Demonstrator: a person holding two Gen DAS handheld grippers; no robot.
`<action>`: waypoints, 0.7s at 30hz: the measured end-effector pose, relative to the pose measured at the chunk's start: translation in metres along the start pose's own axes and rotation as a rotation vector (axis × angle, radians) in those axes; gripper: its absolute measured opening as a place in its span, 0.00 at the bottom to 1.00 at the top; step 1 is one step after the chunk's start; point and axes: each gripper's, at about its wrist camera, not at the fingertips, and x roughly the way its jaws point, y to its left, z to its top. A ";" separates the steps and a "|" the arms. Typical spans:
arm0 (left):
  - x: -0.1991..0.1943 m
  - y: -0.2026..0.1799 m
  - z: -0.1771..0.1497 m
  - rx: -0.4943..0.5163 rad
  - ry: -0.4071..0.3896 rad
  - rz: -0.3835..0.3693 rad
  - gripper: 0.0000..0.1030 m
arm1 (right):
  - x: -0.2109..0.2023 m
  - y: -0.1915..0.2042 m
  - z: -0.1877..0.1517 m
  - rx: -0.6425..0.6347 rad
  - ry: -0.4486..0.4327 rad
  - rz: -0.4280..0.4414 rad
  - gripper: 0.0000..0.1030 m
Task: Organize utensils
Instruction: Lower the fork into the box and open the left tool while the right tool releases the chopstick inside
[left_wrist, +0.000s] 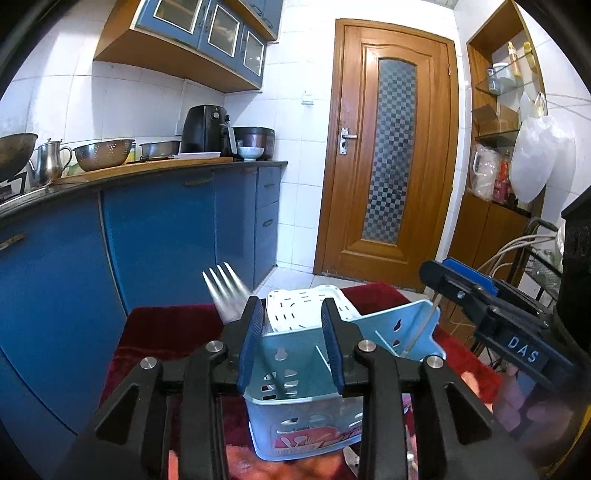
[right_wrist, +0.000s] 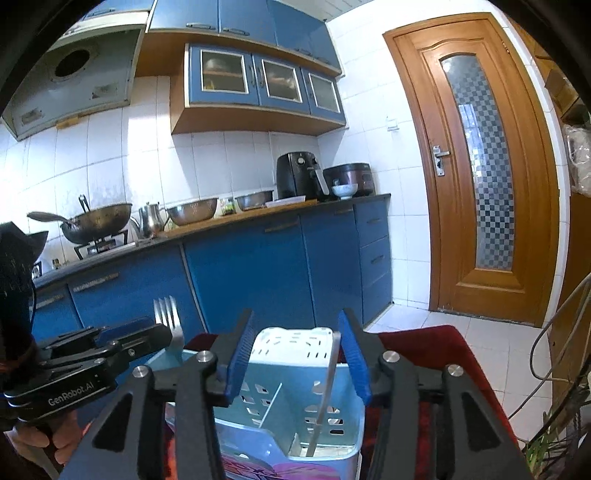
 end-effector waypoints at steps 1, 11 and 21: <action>-0.003 0.001 0.002 -0.006 -0.003 -0.002 0.32 | -0.003 0.000 0.002 0.002 -0.004 -0.001 0.49; -0.039 0.003 0.012 -0.014 -0.012 -0.002 0.33 | -0.035 0.000 0.017 0.050 0.001 -0.002 0.49; -0.077 0.003 0.009 -0.021 -0.009 0.002 0.33 | -0.070 0.012 0.015 0.053 0.066 0.008 0.49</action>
